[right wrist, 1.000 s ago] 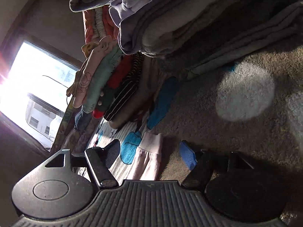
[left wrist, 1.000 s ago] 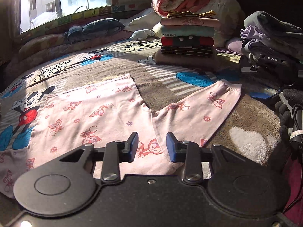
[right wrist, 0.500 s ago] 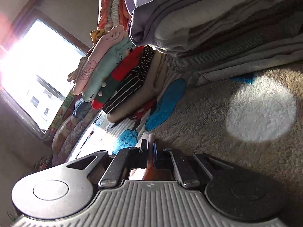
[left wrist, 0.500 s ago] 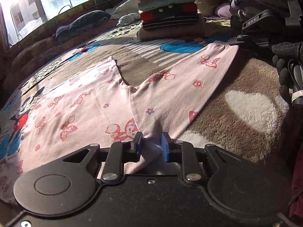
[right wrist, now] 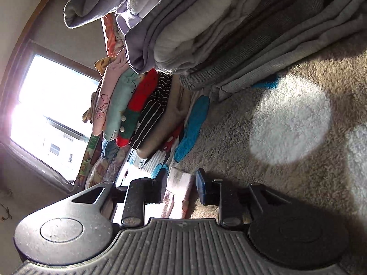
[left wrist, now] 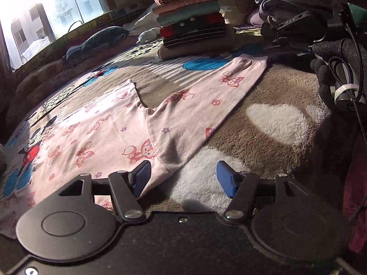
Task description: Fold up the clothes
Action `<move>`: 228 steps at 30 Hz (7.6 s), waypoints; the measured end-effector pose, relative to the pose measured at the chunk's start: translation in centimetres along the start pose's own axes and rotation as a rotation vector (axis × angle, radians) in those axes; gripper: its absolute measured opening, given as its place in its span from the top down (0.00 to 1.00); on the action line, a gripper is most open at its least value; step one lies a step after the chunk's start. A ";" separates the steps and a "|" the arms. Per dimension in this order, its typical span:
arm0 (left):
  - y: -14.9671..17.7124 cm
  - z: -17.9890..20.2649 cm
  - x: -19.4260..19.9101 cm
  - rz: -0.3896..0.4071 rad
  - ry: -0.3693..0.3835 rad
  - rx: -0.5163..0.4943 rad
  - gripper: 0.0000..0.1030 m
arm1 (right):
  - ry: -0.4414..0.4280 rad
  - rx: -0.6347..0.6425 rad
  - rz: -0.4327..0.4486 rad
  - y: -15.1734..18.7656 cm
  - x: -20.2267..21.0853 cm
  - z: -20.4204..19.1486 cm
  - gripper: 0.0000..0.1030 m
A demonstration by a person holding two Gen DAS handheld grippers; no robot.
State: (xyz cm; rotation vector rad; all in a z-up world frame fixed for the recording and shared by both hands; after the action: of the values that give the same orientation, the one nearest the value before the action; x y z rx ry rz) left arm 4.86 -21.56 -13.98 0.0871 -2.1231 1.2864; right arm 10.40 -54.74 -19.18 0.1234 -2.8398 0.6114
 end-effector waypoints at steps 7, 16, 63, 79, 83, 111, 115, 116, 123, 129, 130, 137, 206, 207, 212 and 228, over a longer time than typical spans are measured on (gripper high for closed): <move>1.0 1.3 0.7 -0.032 -0.006 -0.051 0.38 | -0.083 -0.011 -0.078 1.2 0.8 -1.3 0.43; 3.4 2.4 0.9 -0.228 0.124 -0.099 0.00 | -0.194 0.028 -0.285 8.9 2.9 -4.6 0.35; 4.3 -17.1 13.7 0.221 -0.100 0.763 0.01 | 0.049 -0.227 -0.311 22.5 -0.6 -8.3 0.63; 3.5 -14.4 10.8 0.124 -0.148 0.624 0.01 | -0.074 -0.073 -0.312 23.2 0.6 -7.6 0.82; 3.2 -13.7 10.4 0.106 -0.166 0.570 0.01 | -0.089 -0.057 -0.295 23.1 0.7 -7.6 0.84; -14.2 -18.5 -13.5 -0.114 0.048 0.426 0.27 | -0.058 0.322 -0.263 24.4 1.9 -10.1 0.94; -16.0 -16.6 -18.4 -0.187 0.023 0.260 0.44 | -0.056 0.318 -0.260 24.5 1.9 -10.2 0.94; -16.4 -16.0 -19.6 -0.213 0.022 0.219 0.49 | -0.055 0.316 -0.260 24.5 1.9 -10.2 0.94; -16.4 -11.2 -24.7 -0.388 -0.063 -0.123 0.61 | -0.054 0.301 -0.263 24.6 2.0 -10.1 0.94; -16.1 -9.4 -26.8 -0.420 -0.194 -0.329 0.69 | -0.052 0.297 -0.264 24.7 2.4 -10.1 0.94; -16.0 -9.4 -27.3 -0.426 -0.208 -0.348 0.73 | -0.052 0.298 -0.265 24.8 2.5 -10.1 0.94; -17.2 -11.2 -28.2 -0.420 -0.182 -0.240 0.97 | -0.063 0.424 -0.236 24.8 3.2 -11.8 0.89; -11.3 -20.3 -7.4 -0.118 0.188 0.223 0.51 | -0.052 0.694 -0.254 27.1 4.0 -14.8 0.68; -12.8 -19.8 -8.9 -0.126 0.195 0.224 0.51 | -0.054 0.704 -0.253 27.2 3.9 -14.9 0.68; -16.9 -16.2 -16.5 -0.249 0.185 0.132 0.51 | -0.052 0.726 -0.262 27.6 3.8 -14.8 0.68; -17.6 -13.4 -26.3 -0.466 -0.030 -0.076 0.97 | -0.083 0.761 -0.244 27.1 4.1 -15.2 0.83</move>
State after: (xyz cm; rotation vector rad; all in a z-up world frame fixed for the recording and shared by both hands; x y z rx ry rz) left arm 38.70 -26.63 -10.79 0.5375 -2.0132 0.9317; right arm 6.04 -23.92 -15.38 0.6162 -2.4417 1.6055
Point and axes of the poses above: each gripper's, at about its wrist camera, not at the fingertips, and x roughly against the way its jaws point, z to its right, y to its underside, the point moved 3 cm from there along -x, roughly the way its jaws point, and after that the axes turned 3 degrees about z, right-handed, at the moved point
